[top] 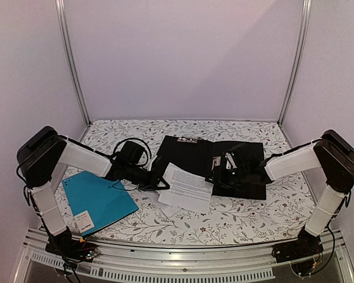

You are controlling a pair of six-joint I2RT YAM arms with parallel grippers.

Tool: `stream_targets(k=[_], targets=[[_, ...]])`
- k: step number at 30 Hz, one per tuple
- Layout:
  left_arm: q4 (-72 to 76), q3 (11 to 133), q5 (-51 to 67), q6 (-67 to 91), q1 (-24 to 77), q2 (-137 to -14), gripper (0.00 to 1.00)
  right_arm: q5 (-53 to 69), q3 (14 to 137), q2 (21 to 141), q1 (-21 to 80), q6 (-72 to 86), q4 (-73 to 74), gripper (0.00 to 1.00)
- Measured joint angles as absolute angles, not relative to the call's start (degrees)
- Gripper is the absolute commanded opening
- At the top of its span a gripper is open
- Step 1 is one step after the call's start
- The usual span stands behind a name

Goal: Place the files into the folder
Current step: Adjust the file at the center of the board.

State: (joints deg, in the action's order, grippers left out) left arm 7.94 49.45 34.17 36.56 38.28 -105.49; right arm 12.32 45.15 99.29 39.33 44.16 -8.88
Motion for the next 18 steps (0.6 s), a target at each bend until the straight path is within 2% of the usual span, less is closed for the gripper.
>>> stream_targets(k=[8, 14, 18], targets=[[20.9, 46.3, 36.4, 48.7, 35.2, -101.8, 0.0, 13.3, 47.5, 97.3, 37.8, 42.4, -6.1, 0.79], [36.3, 45.2, 39.0, 63.4, 33.7, -110.0, 0.0, 15.8, 48.9, 99.6, 37.7, 43.5, -7.3, 0.8], [39.9, 43.8, 39.5, 69.1, 33.7, -114.1, 0.0, 17.6, 50.2, 103.4, 37.7, 44.8, -8.5, 0.8]])
